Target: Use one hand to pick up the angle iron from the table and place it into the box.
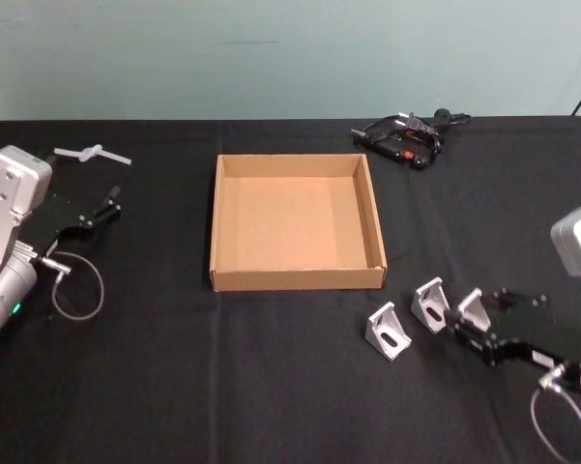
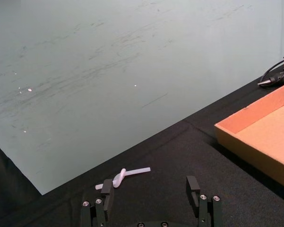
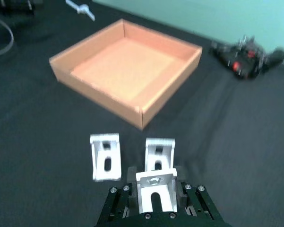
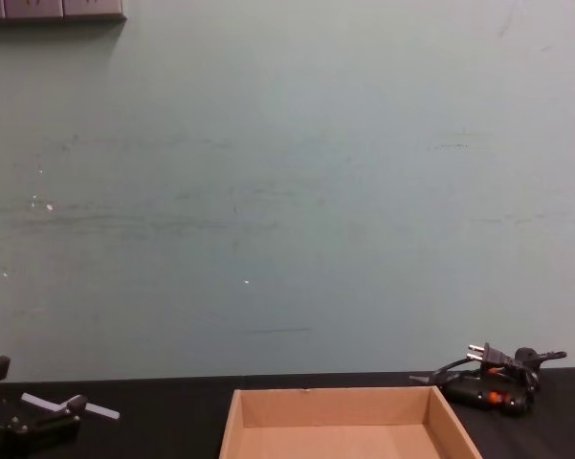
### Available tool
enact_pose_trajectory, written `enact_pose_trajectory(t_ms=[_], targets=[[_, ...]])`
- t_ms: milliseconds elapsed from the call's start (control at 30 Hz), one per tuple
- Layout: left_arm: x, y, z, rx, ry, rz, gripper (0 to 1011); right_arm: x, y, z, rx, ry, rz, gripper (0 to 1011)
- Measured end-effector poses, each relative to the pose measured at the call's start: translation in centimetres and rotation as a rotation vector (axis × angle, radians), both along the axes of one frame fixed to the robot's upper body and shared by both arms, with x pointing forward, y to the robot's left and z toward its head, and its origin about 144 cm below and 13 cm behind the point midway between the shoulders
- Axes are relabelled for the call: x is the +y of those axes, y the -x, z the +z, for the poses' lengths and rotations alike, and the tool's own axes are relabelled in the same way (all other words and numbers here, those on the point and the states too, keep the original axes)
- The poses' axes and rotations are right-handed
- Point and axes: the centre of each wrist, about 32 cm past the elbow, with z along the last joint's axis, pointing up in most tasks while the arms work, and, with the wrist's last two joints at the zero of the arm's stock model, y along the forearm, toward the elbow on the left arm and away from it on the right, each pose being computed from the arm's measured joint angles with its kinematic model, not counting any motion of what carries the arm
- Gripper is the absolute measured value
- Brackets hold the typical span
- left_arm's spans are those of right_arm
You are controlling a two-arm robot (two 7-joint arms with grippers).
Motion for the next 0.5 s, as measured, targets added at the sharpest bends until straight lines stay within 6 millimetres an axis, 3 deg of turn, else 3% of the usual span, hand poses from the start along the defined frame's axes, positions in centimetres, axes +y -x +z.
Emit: enact_pose_trajectory(t_ms=[300,500], targets=[[0.0,0.0,0.0,0.0,0.0,0.0,1005,1.4,-2.8,3.5,-0.095,-0.003,0.026,456],[0.0,0.0,0.0,0.0,0.0,0.0,1005,2.7,-6.5,4.9,-0.117,0.01,0.034,456]])
